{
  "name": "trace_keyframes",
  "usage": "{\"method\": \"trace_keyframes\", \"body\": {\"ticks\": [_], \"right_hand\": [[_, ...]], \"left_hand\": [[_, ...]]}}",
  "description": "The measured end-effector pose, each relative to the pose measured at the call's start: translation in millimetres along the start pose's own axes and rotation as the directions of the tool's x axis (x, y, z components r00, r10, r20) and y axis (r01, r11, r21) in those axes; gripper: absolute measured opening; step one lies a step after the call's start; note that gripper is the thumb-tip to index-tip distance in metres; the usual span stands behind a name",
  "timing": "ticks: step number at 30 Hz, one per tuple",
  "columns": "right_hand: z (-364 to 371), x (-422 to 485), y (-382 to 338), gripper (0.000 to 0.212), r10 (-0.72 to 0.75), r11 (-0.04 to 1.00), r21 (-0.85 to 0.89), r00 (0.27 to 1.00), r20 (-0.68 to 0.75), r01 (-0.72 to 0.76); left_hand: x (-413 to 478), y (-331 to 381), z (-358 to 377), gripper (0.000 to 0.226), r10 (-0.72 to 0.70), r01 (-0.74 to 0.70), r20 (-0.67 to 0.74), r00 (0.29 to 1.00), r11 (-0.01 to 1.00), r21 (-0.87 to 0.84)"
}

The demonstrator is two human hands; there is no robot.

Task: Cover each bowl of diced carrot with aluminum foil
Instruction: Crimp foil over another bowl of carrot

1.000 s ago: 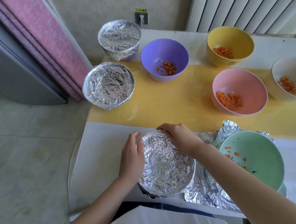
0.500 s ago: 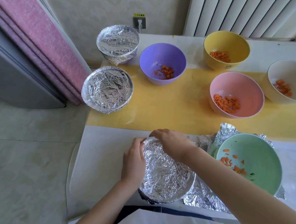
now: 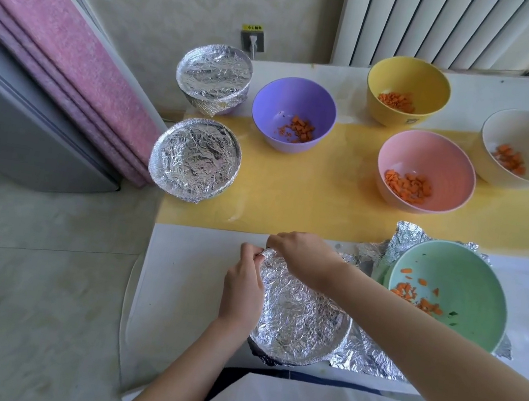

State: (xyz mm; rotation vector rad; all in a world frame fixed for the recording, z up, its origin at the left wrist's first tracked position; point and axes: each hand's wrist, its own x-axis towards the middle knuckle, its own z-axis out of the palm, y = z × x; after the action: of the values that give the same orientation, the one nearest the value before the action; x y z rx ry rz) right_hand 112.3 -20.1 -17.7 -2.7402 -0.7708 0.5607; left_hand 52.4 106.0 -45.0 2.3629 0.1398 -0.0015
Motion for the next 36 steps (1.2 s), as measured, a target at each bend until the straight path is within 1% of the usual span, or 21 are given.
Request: {"method": "trace_keyframes", "body": {"ticks": [4, 8, 11, 13, 15, 18, 20, 24, 25, 27, 29, 33, 36], "right_hand": [[1.7, -2.7, 2.1, 0.046, 0.001, 1.0, 0.013, 1.0, 0.024, -0.001], [5.1, -4.6, 13.7, 0.045, 0.034, 0.99, 0.135, 0.999, 0.034, -0.038], [5.1, -9.6, 20.4, 0.052, 0.063, 0.979, 0.191, 0.998, 0.018, -0.065], [5.1, -11.1, 21.2, 0.052, 0.065, 0.976, 0.208, 0.998, -0.002, -0.063], [6.8, -10.3, 22.1, 0.049, 0.054, 0.975, 0.218, 0.998, -0.01, -0.051], [9.5, -10.7, 22.5, 0.033, 0.075, 0.964, 0.256, 0.997, -0.024, -0.066], [8.7, -13.6, 23.8, 0.032, 0.084, 0.957, 0.281, 0.995, -0.054, -0.066], [5.6, -21.5, 28.0, 0.033, 0.1, 0.957, 0.28, 0.993, -0.069, -0.077], [5.9, -22.3, 28.6, 0.033, 0.111, 0.956, 0.282, 0.991, -0.073, -0.086], [7.6, -22.0, 29.6, 0.033, 0.142, 0.952, 0.285, 0.987, -0.081, -0.114], [8.6, -21.1, 28.8, 0.031, 0.155, 0.946, 0.297, 0.985, -0.075, -0.127], [11.3, -19.5, 25.3, 0.031, 0.165, 0.951, 0.273, 0.985, -0.055, -0.144], [10.1, -17.4, 23.5, 0.028, 0.194, 0.958, 0.222, 0.981, -0.03, -0.183]], "left_hand": [[-0.9, -0.1, -0.2, 0.011, -0.001, 0.001, 0.008, 1.0, 1.0, 0.003], [-1.9, -0.6, 0.0, 0.011, -0.009, 0.009, -0.002, 1.0, 1.0, -0.001], [-3.2, -1.1, -0.3, 0.011, 0.011, -0.011, 0.006, 1.0, 1.0, -0.012], [-3.5, -0.6, -0.2, 0.012, 0.028, -0.028, 0.003, 1.0, 0.999, -0.03], [-4.0, 0.5, -0.2, 0.012, 0.025, -0.025, 0.0, 1.0, 0.999, -0.045], [-6.4, -0.6, 0.2, 0.013, -0.003, 0.003, -0.002, 1.0, 0.999, -0.042], [-10.0, -3.2, 0.0, 0.014, -0.038, 0.037, -0.015, 0.999, 0.999, -0.033], [-18.6, -4.6, -4.5, 0.017, -0.125, 0.125, 0.013, 0.992, 0.992, -0.028], [-19.2, -4.0, -5.8, 0.02, -0.119, 0.119, 0.017, 0.993, 0.993, -0.028], [-16.6, -2.2, -6.7, 0.028, -0.056, 0.056, 0.007, 0.998, 0.998, -0.028], [-9.1, 0.1, -6.5, 0.031, -0.015, 0.016, 0.024, 1.0, 0.999, -0.048], [6.5, 0.2, -1.9, 0.031, 0.003, -0.003, 0.11, 0.994, 1.0, -0.002], [10.5, 0.8, -1.5, 0.031, 0.002, -0.005, 0.109, 0.994, 1.0, 0.026]]}}
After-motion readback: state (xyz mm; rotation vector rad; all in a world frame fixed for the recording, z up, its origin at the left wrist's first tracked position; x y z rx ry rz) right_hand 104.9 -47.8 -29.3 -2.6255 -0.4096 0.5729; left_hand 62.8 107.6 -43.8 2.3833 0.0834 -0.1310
